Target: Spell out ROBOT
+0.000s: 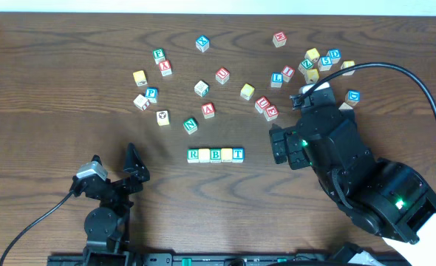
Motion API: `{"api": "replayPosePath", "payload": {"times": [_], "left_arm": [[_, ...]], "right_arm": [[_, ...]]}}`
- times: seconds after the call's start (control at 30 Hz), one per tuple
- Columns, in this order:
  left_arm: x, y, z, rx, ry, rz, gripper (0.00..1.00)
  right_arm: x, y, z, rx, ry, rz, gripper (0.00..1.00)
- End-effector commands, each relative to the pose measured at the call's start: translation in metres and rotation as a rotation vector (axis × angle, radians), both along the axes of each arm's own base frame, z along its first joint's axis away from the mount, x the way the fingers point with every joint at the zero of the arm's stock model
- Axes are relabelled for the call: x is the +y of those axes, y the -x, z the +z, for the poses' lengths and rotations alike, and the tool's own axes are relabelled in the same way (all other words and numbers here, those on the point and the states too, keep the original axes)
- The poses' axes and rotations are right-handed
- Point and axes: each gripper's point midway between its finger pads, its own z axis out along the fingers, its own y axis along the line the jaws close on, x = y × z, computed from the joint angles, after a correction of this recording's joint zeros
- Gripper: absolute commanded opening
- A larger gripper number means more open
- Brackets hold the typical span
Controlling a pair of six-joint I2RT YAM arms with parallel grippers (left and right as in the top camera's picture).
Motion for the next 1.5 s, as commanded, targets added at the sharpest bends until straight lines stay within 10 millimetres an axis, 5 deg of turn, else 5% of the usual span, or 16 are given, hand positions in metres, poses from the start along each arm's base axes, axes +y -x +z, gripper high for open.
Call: {"api": "replayPosePath", "payload": {"times": [0.0, 0.73, 0.93, 1.1, 1.47], "left_arm": [[0.002, 0.001, -0.016, 0.054, -0.007, 0.009, 0.95], [0.002, 0.001, -0.016, 0.054, -0.007, 0.009, 0.96], [0.002, 0.001, -0.016, 0.054, -0.007, 0.009, 0.96], [0.002, 0.001, -0.016, 0.054, -0.007, 0.009, 0.95], [0.002, 0.001, -0.016, 0.054, -0.007, 0.009, 0.95]], "right_arm": [[-0.003, -0.001, 0.007, -0.021, 0.008, -0.006, 0.99], [-0.009, 0.003, -0.001, -0.003, 0.020, -0.003, 0.99], [0.009, -0.024, -0.002, -0.237, 0.018, 0.148, 0.99], [0.027, -0.021, -0.006, -0.547, 0.013, 0.381, 0.99], [-0.027, 0.008, -0.037, -0.917, 0.025, 0.349, 0.99]]}}
